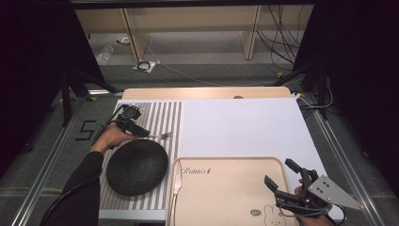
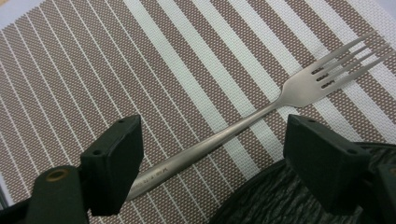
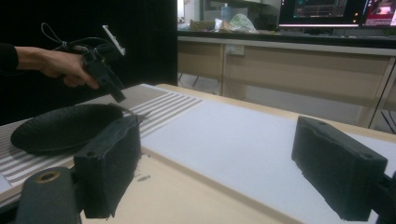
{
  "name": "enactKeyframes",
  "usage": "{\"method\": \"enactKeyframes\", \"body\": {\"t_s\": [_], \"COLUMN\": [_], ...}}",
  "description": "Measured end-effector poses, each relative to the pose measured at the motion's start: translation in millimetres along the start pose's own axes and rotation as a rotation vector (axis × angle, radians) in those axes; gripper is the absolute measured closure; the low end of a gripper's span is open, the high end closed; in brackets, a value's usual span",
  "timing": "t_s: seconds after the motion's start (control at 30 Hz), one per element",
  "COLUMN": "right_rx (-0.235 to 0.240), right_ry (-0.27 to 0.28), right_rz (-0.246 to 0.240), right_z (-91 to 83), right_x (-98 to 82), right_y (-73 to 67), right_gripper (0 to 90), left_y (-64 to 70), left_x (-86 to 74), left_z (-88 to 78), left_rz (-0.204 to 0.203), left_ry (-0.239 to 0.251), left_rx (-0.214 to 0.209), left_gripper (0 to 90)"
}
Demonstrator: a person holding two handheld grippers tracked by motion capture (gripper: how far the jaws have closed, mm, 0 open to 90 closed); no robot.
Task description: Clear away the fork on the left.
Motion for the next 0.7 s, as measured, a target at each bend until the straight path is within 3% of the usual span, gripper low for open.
{"method": "enactKeyframes", "body": {"t_s": [0.33, 0.7], "right_rx": [0.001, 0.0], "right_ry": [-0.003, -0.002], "right_rz": [0.001, -0.002], "right_z": [-0.7, -0.6], "right_x": [-0.1, -0.4], "right_y": [1.1, 1.3], "right_gripper": [16.6, 16.6], "left_y": [-3.3, -8.8], "left_x": [-0.3, -2.3], "left_z": [11.5, 17.6], "left_rz": [0.026, 0.016], "left_ry": [-0.05, -0.096], "left_rx": [-0.013, -0.027], "left_gripper": [22.2, 28.0]}}
Point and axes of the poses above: each handheld gripper's, and its own axes: z roughly forward along the jaws, x roughly out of its top, y roughly to its right, the point moved 8 cm from there along z, roughly forward along the jaws, and after that the axes turned 12 degrees about -x, right-handed, at the moved point
